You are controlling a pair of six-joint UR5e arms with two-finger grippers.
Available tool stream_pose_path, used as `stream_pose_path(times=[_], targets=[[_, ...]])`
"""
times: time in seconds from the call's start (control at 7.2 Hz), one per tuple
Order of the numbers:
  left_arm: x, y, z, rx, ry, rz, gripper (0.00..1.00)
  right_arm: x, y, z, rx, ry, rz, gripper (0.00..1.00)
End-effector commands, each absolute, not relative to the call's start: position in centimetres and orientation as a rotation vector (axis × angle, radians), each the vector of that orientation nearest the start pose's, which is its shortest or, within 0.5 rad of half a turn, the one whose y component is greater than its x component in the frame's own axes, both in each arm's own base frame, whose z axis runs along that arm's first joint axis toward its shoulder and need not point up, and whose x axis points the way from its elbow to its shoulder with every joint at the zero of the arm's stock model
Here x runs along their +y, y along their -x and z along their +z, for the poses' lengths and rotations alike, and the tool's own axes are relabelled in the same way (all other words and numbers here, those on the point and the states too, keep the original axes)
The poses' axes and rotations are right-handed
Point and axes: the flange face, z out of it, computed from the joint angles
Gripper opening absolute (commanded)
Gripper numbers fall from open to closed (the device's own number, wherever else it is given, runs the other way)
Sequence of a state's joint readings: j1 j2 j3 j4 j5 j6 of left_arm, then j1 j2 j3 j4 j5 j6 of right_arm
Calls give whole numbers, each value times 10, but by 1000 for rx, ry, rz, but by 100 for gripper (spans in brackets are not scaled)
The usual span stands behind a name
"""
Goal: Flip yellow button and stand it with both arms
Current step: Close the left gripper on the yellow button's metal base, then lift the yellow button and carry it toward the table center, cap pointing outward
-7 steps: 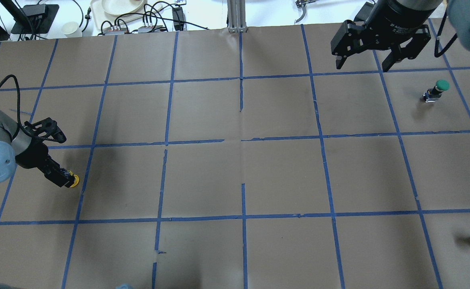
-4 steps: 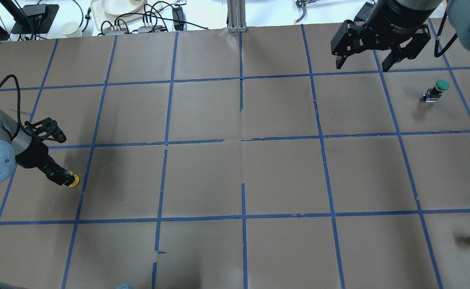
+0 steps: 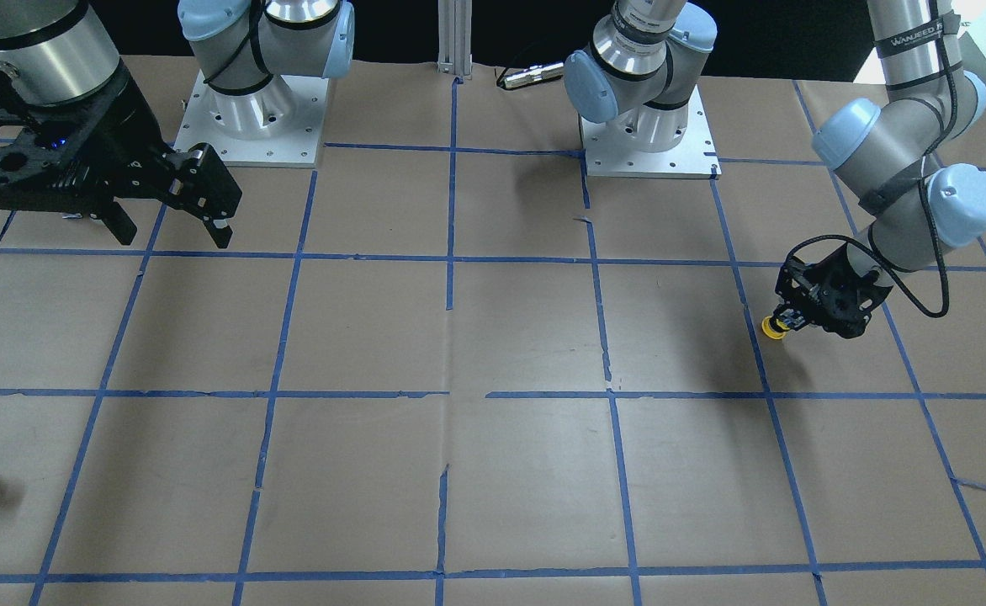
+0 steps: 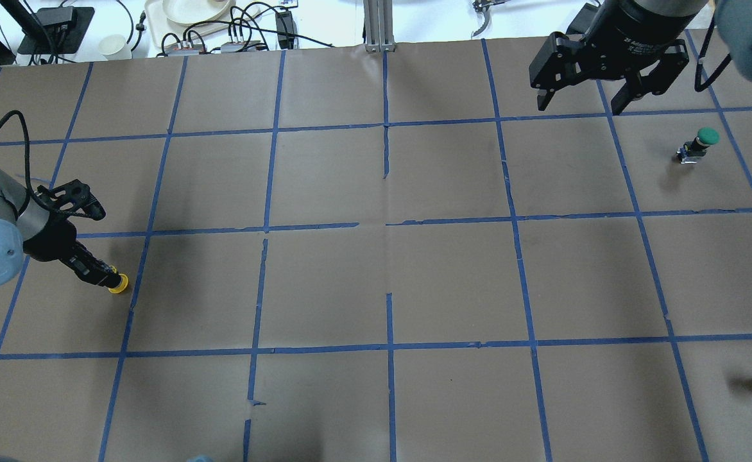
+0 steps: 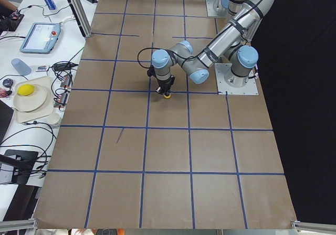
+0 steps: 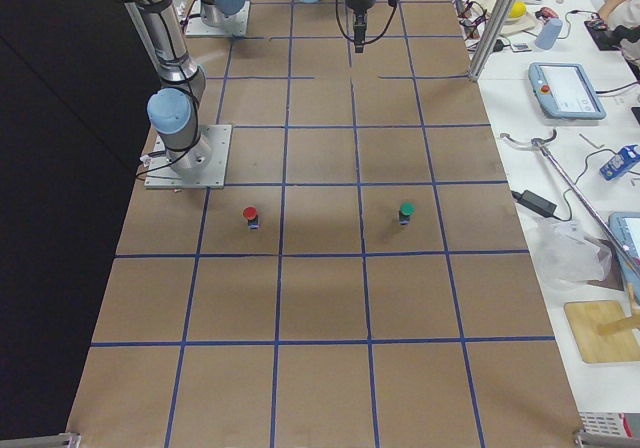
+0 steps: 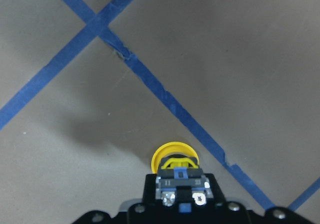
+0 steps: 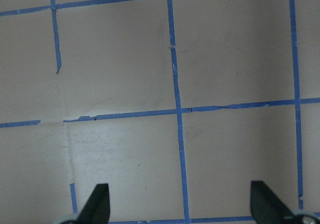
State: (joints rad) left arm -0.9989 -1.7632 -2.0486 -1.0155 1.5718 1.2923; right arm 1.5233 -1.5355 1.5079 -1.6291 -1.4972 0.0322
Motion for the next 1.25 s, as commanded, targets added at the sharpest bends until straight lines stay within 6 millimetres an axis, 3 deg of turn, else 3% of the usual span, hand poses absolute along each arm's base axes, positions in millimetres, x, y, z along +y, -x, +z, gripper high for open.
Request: stream_pose_path(times=[0.0, 0.14, 0.28, 0.56, 0.69, 0.83, 1.11], targets=[[-493, -122, 260, 3139, -977, 55, 0, -520, -116, 508, 3063, -117, -135, 100], [-504, -103, 273, 3312, -748, -11, 0, -522, -116, 507, 3064, -113, -130, 100], [-512, -71, 287, 3372, -577, -29, 0, -522, -116, 507, 3062, -115, -130, 100], [-511, 30, 319, 3524, -195, -56, 0, -528, -113, 504, 3015, -133, -125, 100], [-511, 68, 330, 3669, 100, -39, 0, -531, -101, 503, 3020, -167, -114, 100], [-513, 96, 340, 3815, 504, 60, 0, -531, -79, 501, 3018, -231, -97, 100], [-504, 155, 362, 3998, 904, 362, 0, -531, -66, 506, 3012, -269, -115, 100]])
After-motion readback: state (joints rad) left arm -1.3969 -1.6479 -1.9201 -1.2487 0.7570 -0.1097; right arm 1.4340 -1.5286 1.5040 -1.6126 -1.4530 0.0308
